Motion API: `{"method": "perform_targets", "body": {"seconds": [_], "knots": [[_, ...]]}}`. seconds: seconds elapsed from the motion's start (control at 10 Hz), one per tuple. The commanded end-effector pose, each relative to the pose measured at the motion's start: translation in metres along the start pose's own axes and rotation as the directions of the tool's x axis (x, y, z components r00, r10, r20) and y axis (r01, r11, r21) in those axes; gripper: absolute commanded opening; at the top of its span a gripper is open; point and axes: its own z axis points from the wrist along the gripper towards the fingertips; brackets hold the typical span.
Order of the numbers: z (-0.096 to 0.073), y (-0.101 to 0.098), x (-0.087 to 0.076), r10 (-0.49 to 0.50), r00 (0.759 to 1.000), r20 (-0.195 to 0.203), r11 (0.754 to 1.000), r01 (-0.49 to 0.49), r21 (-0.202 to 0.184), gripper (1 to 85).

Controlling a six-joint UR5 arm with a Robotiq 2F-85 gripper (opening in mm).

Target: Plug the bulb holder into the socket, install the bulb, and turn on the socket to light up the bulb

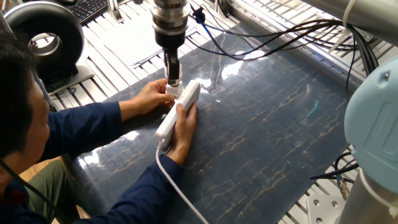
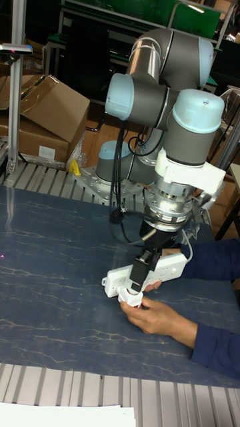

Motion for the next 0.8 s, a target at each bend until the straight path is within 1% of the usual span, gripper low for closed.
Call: {"method": "perform_targets", "body": {"seconds": [0.0, 0.2, 0.5, 0.6, 0.7], "knots": [[0.001, -0.002, -0.003, -0.207, 0.978, 0.016, 0.978, 0.207, 0.009, 71.3], [0.002, -0.001, 0.0, -0.242, 0.97, 0.027, 0.97, 0.242, 0.004, 70.3], [-0.002, -0.005, 0.01, -0.294, 0.955, 0.025, 0.956, 0.294, 0.006, 70.3], [-0.001, -0.005, 0.01, -0.294, 0.955, 0.028, 0.956, 0.294, 0.006, 69.0], [0.0, -0.005, 0.011, -0.298, 0.954, 0.027, 0.954, 0.298, 0.008, 62.3]]}}
